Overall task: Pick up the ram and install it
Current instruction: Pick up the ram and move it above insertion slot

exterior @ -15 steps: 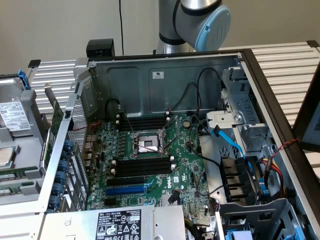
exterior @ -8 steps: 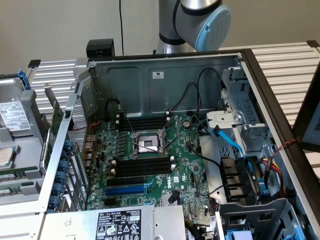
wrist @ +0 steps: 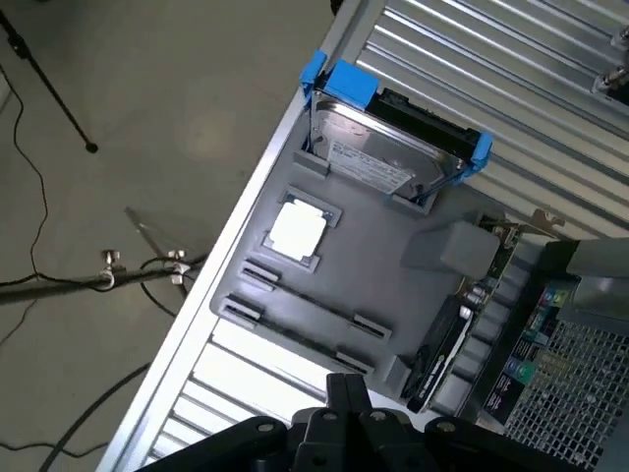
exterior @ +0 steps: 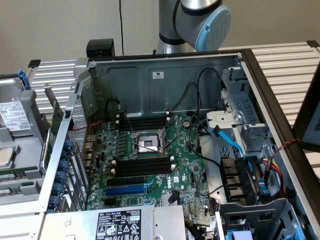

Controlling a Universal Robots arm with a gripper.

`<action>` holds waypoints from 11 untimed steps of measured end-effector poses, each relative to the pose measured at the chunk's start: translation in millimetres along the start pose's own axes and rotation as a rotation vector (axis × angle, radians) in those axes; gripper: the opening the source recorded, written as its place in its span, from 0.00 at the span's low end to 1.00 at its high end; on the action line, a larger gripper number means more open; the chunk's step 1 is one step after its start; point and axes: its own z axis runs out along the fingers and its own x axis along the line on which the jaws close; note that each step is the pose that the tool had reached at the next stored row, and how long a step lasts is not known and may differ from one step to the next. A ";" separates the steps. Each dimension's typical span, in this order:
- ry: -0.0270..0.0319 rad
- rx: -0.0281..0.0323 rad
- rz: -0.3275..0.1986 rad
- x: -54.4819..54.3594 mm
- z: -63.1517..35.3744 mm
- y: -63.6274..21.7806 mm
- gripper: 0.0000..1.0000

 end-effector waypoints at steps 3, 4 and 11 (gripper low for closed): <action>0.0028 -0.0012 -0.055 0.0 0.3 0.0 0.10; 0.0036 -0.0016 -0.072 0.0 0.4 0.0 0.10; 0.0100 -0.0044 -0.200 0.0 0.7 0.0 0.10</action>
